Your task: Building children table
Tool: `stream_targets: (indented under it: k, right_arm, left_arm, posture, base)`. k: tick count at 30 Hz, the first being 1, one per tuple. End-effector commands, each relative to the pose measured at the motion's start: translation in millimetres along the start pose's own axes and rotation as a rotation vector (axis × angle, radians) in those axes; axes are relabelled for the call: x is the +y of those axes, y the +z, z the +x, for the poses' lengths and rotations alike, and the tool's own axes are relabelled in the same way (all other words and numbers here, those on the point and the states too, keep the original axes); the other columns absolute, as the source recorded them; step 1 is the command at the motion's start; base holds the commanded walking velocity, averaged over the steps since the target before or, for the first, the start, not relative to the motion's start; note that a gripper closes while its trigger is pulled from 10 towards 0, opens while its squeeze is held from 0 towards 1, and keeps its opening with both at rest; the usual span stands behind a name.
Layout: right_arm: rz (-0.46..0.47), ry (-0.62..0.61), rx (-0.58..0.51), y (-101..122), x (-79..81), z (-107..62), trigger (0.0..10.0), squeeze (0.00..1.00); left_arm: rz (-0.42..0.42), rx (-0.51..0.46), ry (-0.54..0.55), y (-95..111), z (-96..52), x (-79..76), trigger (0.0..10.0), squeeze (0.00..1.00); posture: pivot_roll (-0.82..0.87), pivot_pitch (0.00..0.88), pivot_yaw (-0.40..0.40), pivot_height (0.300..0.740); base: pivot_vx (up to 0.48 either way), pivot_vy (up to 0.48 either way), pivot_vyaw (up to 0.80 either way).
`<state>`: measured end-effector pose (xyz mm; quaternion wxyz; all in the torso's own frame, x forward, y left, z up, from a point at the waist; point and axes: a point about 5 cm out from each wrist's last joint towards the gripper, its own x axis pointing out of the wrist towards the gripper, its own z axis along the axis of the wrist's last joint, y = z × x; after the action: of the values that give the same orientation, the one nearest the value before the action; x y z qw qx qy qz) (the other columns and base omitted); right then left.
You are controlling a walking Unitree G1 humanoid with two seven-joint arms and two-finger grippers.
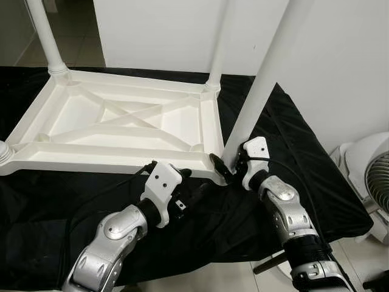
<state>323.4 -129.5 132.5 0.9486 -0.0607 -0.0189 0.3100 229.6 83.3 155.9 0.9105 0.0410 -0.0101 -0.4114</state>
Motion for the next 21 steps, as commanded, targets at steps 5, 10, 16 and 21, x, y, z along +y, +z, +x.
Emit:
stream_targets:
  k: [5,10,16,21]
  right_arm:
    - [-0.019,0.191,0.006,-2,7.0,4.6,10.0,0.0]
    - [-0.026,0.239,0.008,-4,8.2,5.7,10.0,0.0]
    - [-0.036,0.275,0.004,-4,3.9,7.8,10.0,0.0]
    - [-0.041,0.279,-0.005,-5,-2.2,8.4,10.0,0.0]
  left_arm:
    - [-0.002,0.008,-0.022,3,-4.9,-0.9,10.0,0.0]
    - [-0.002,0.01,-0.023,3,-6.0,-1.2,10.0,0.0]
    - [-0.003,0.015,-0.026,3,-6.8,-1.5,10.0,0.0]
    - [-0.012,0.017,-0.022,4,-8.1,-1.5,10.0,0.0]
  posture:
    - [0.25,0.04,-0.053,0.74]
    - [0.25,0.041,-0.049,0.74]
    - [0.25,0.042,-0.049,0.74]
    - [0.25,0.039,-0.048,0.74]
  base:
    - [0.0,0.0,0.0]
    - [0.0,0.0,0.0]
    - [0.0,0.0,0.0]
    - [0.0,0.0,0.0]
